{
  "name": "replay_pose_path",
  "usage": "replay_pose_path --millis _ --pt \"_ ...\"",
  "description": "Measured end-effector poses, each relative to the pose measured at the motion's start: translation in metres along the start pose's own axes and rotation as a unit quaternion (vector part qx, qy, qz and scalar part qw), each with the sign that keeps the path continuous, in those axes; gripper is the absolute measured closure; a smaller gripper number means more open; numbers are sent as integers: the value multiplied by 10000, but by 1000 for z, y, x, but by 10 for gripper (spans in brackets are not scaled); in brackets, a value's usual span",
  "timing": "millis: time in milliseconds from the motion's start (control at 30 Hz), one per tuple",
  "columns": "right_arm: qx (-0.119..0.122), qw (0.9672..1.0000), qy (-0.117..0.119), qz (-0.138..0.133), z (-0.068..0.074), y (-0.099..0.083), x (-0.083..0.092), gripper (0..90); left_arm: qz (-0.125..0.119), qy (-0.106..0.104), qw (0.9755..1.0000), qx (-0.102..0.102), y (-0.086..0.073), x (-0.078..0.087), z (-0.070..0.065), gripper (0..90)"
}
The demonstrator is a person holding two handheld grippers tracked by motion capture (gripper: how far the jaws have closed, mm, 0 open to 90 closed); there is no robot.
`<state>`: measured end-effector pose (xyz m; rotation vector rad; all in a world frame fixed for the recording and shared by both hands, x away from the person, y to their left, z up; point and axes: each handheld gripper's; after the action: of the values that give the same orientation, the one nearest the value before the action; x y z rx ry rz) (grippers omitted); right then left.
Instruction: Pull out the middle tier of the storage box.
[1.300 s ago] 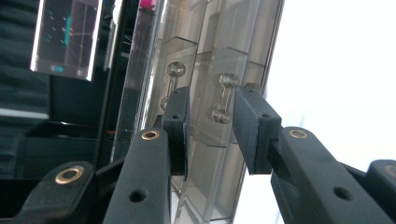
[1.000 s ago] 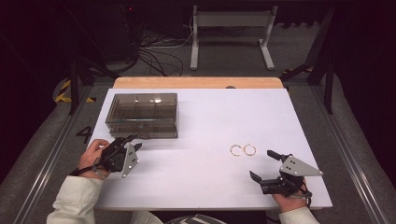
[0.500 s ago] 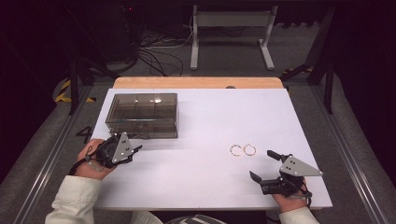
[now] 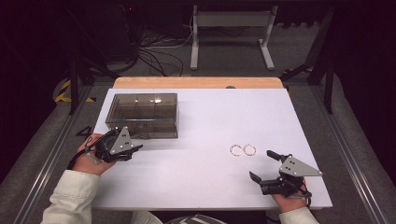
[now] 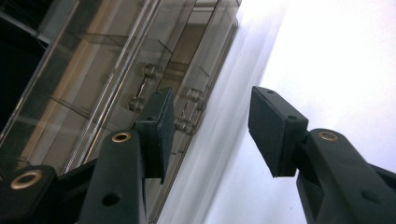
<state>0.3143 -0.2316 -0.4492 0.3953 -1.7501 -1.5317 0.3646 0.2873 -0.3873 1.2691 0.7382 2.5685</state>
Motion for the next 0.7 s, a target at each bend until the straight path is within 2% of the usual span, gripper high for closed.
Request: replay_pose_path --millis 200,433,700 --pt "7 10000 -7 2 0 0 0 40 39 -58 10000 55 1 -4 6 500" --pt "5 10000 0 3 0 0 0 40 273 -48 9995 -148 6 -11 11 503" --pt "-3 10000 4 -2 0 0 0 40 451 -187 9982 -361 13 -22 14 521"
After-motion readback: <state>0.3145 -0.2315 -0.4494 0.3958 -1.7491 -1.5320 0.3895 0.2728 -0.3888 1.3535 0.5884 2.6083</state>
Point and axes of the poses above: each handheld gripper's, and its own axes: x roughly backward along the jaws, y roughly out of its top, z roughly to its left, and after that the axes turned 5 degrees about -x, right-handed
